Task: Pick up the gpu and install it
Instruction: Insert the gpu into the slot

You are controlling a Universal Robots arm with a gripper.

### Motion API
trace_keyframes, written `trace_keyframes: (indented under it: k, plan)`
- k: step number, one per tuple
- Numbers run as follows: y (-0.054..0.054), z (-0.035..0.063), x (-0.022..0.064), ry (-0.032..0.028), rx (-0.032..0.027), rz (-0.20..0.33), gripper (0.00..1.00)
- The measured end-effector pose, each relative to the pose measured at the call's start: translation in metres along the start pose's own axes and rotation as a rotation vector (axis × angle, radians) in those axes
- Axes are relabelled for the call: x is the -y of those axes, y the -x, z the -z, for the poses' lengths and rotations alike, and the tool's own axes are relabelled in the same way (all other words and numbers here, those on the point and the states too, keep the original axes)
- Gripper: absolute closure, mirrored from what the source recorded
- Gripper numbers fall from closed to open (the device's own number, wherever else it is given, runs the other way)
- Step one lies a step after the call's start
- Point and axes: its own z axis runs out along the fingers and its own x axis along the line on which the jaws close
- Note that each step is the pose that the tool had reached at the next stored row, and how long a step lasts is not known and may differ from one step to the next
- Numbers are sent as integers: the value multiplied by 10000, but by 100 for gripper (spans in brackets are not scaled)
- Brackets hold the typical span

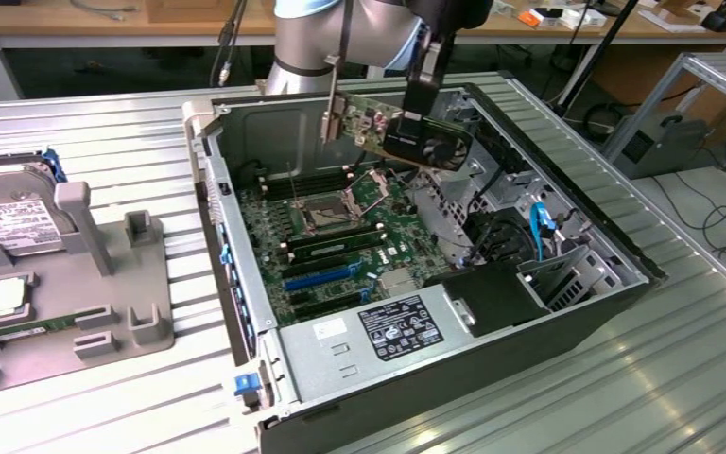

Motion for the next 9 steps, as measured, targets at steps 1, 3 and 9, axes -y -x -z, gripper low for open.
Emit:
trace_keyframes:
  k: [1, 3, 9]
  plan:
    - [0, 0, 0, 5, 2, 181, 73]
    - [0, 0, 0, 13, 6, 484, 73]
    - [1, 0, 1, 39, 18, 1442, 73]
